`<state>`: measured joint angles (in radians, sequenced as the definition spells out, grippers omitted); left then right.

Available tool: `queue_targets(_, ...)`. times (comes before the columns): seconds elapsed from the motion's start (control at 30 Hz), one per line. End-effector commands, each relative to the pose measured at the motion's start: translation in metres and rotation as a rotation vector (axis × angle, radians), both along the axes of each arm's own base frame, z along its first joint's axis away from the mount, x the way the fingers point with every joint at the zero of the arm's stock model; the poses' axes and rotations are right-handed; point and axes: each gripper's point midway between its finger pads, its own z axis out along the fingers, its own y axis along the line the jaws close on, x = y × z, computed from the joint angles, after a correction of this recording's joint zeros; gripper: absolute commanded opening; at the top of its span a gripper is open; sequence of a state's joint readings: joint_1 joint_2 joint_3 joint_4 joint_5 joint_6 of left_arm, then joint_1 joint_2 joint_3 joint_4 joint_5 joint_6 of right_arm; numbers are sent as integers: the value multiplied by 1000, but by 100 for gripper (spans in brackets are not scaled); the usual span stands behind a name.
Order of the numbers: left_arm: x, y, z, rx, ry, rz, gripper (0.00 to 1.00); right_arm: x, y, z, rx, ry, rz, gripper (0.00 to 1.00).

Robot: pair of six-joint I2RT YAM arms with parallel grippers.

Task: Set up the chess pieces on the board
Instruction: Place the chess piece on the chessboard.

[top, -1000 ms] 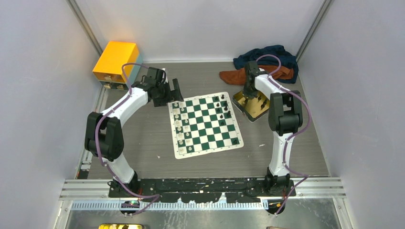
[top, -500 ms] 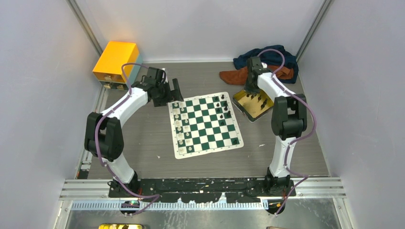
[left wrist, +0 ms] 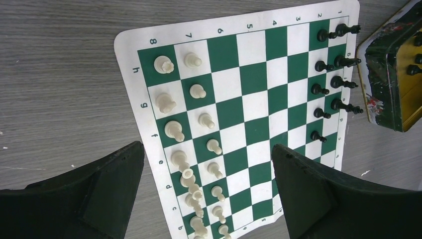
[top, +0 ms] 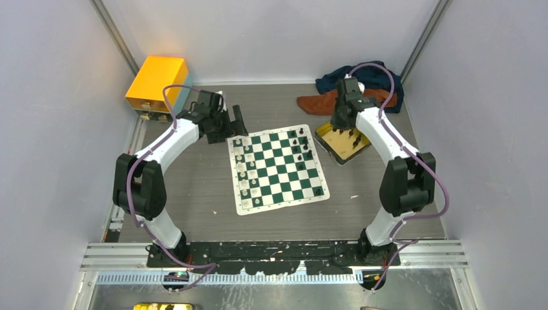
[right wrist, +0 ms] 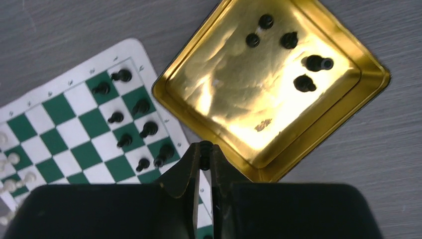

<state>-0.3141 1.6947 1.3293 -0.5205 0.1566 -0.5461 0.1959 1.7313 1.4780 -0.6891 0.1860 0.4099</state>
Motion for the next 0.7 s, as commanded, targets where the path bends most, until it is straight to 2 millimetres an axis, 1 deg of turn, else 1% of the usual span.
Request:
queue_targets(0.0, 6, 0, 28, -28, -89, 17, 100, -40, 33, 18, 4, -16, 126, 1)
queue_targets(0.1, 4, 1, 28, -27, -87, 19, 100, -65, 49, 10, 9, 9, 187, 1)
queue_targets(0.13, 4, 1, 27, -27, -86, 20, 100, -76, 56, 4, 8, 23, 213, 1)
queue_targets(0.27, 2, 2, 26, -23, -83, 21, 100, -101, 74, -8, 21, 42, 272, 1)
queue_targets(0.37, 1, 1, 26, -21, -83, 21, 100, -112, 83, -23, 30, 61, 302, 1)
queue_targets(0.47, 1, 1, 25, -19, -81, 20, 100, -118, 93, -37, 36, 76, 330, 1)
queue_targets(0.67, 0, 1, 24, -14, -77, 20, 100, -121, 108, -58, 32, 100, 370, 1)
